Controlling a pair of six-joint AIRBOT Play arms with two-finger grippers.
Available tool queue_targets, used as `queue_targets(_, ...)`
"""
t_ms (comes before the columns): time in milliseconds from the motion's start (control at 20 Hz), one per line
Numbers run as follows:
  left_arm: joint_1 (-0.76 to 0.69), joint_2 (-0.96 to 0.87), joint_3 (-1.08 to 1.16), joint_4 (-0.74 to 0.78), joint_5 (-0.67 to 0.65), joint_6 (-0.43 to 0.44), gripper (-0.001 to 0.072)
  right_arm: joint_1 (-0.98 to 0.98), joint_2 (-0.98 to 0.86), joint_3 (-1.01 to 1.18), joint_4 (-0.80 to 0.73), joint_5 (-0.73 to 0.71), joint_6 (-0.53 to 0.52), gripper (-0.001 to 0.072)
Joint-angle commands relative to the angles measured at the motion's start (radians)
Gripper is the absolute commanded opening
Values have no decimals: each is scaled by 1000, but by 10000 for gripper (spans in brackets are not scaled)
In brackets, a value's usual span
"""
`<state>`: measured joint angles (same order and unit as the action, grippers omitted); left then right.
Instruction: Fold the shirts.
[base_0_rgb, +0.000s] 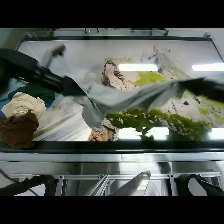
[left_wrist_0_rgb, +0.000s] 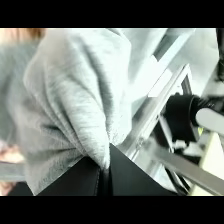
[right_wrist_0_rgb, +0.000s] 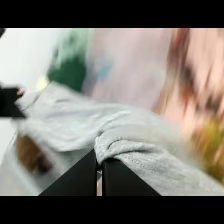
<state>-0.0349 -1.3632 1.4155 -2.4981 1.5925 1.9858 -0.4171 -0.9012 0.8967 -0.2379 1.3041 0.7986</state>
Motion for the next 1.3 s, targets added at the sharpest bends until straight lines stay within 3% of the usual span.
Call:
queue_targets(0, 72, 195, 233, -11, 35, -54, 21, -190, 193, 247, 68, -74, 19, 18)
queue_targets(150, 87, 305, 393, -14, -3, -126, 25, -227, 280, 388, 71, -68, 47, 17)
queue_targets(300, 75, 385, 460, -17, 36, -140, 26, -197, 364, 417, 91, -61, 46, 18)
queue_targets(550, 60, 405, 283, -10, 56, -126, 26, -161, 366, 338, -13, 7, 108, 18)
queue_targets(700, 60, 274, 134, -8, 76, -72, 26, -112, 328, 137, -14, 13, 117, 19)
queue_targets(900, 60, -8, -17, -8, 31, 121, 27, -15, 208, -200, -127, -75, 114, 19)
queue_targets(1050, 76, -234, -43, -7, -30, 124, 28, 7, 41, -360, -186, -246, 87, 19)
queue_targets(1100, 88, -316, -17, -8, -39, 124, 48, 6, -35, -372, -186, -294, 51, 56)
queue_targets(1150, 103, -388, 21, -9, -37, 122, 288, 6, -104, -365, -185, -321, 34, 305)
queue_targets(1200, 122, -453, 74, -11, -21, 109, 636, 3, -168, -344, -189, -334, 34, 548)
queue_targets(1250, 147, -504, 137, -12, -2, 68, 715, -5, -220, -311, -193, -320, 25, 580)
